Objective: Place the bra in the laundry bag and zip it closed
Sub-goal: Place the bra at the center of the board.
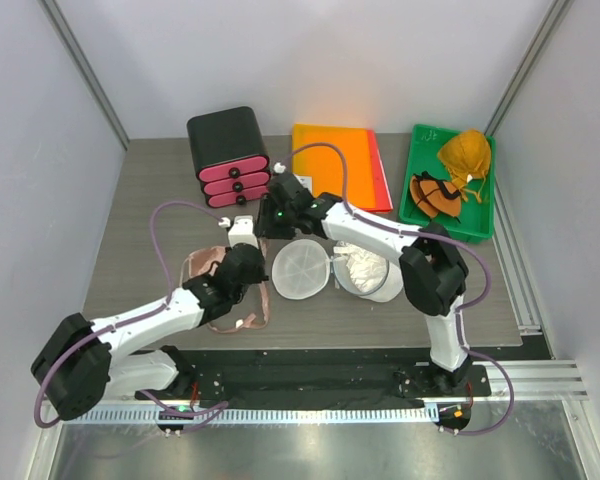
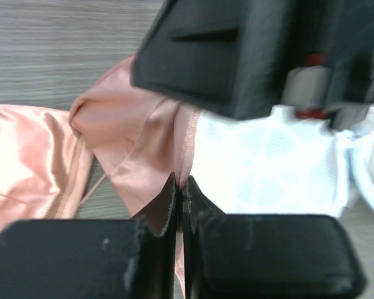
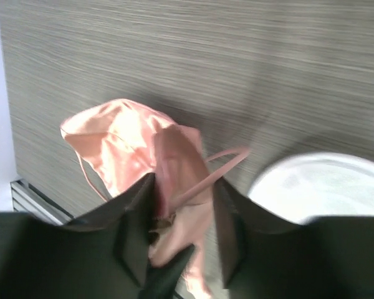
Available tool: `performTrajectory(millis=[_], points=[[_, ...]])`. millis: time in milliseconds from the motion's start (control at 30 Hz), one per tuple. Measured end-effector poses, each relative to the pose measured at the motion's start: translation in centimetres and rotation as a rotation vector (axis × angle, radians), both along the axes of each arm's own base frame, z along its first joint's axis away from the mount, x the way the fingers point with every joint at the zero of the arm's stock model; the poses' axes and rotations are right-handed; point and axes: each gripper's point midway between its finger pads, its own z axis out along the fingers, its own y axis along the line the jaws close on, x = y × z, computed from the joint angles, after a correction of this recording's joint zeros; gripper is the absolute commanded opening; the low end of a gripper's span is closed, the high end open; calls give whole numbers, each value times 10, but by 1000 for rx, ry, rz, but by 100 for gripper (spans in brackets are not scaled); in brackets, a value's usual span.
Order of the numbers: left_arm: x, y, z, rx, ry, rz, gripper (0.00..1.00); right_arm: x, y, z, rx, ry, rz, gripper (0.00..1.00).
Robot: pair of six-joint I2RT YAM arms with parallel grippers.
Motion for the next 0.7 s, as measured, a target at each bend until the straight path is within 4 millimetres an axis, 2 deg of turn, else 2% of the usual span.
performTrajectory(millis=[100,167,267,333,400,467,567,700], points=[[2,-5,7,-66,4,-26,0,6,-26,1,13,24,-22,71],[10,-3,17,-153,-1,-29,0,12,-44,12,27,13,-44,75],[24,10,26,-265,-10,-3,0,22,-69,49,71,-56,-79,76],[32,24,26,-346,-2,25,0,25,-80,76,106,-107,-92,78],[35,36,21,-410,16,48,0,26,-85,104,143,-168,-88,78],[36,42,17,-458,36,59,0,23,-84,121,173,-206,-73,79],[38,40,15,-534,73,41,0,20,-78,123,184,-214,-37,80],[42,43,8,-608,124,52,0,17,-75,99,152,-171,-3,80]])
